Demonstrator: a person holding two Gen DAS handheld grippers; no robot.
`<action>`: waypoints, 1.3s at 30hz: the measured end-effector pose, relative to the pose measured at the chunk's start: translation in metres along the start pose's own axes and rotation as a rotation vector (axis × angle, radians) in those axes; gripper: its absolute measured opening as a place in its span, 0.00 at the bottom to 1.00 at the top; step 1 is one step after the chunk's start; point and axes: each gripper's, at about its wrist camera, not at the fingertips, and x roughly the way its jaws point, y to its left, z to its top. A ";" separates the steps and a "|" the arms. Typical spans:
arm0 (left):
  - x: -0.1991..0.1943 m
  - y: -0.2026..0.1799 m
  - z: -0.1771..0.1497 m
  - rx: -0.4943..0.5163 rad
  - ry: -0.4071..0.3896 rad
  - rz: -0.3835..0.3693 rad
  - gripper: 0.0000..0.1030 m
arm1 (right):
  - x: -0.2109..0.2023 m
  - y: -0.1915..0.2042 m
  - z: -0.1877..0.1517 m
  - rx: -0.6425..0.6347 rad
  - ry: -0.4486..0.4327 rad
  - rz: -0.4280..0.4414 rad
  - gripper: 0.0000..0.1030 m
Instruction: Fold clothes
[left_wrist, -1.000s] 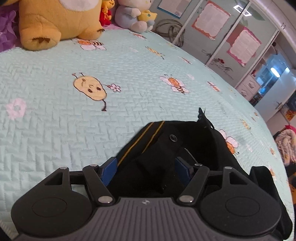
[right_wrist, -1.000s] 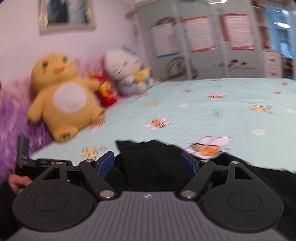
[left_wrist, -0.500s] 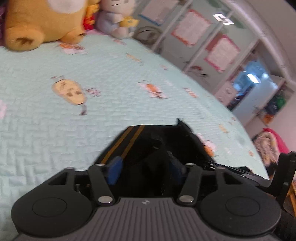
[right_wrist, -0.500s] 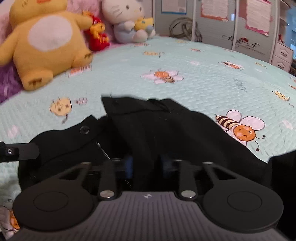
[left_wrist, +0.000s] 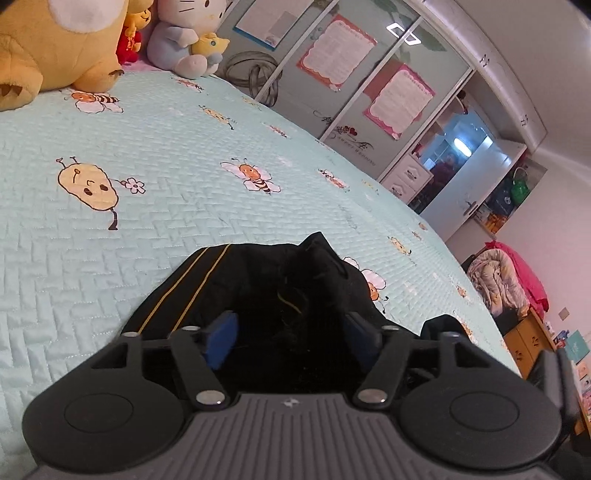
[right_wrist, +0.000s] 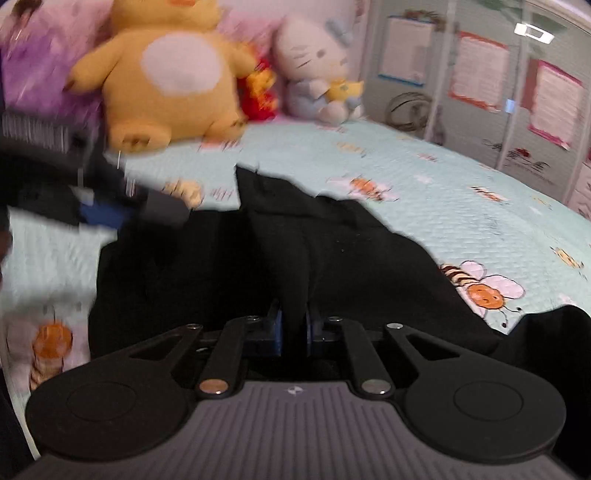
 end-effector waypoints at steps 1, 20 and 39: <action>0.001 0.000 0.002 0.000 0.005 0.000 0.69 | 0.004 0.004 0.000 -0.033 0.013 -0.003 0.11; 0.026 -0.007 0.016 0.008 0.074 -0.042 0.74 | 0.009 0.020 -0.013 -0.066 -0.006 -0.037 0.19; 0.015 0.041 0.040 -0.069 0.083 -0.012 0.75 | 0.006 0.018 -0.017 -0.067 -0.033 -0.042 0.19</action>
